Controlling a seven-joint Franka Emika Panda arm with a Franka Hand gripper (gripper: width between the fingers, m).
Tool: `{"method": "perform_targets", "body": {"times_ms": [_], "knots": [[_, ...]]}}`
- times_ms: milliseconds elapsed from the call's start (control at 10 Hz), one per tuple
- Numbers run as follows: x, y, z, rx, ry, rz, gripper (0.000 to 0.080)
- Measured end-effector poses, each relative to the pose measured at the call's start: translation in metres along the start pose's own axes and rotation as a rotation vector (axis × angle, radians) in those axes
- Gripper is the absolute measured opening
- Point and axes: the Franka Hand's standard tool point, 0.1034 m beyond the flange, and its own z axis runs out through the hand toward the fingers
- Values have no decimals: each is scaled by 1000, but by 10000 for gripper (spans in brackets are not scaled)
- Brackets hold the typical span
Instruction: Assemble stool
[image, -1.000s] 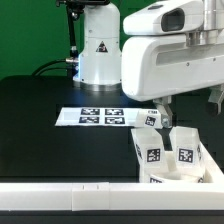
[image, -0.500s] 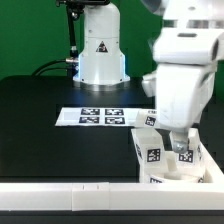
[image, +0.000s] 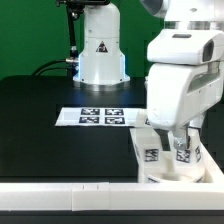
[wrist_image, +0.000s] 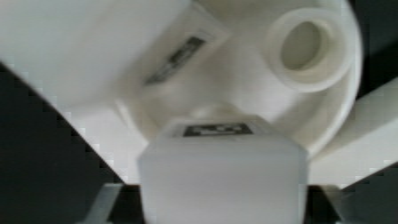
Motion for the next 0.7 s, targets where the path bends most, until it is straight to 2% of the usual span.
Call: {"method": "perform_targets", "body": {"times_ms": [300,400,700], "knots": [[0,7,-3,52,-5,481,334],[0,11,-4,90,9,680,334],[-1,11,-3,93,1,867,334]]}}
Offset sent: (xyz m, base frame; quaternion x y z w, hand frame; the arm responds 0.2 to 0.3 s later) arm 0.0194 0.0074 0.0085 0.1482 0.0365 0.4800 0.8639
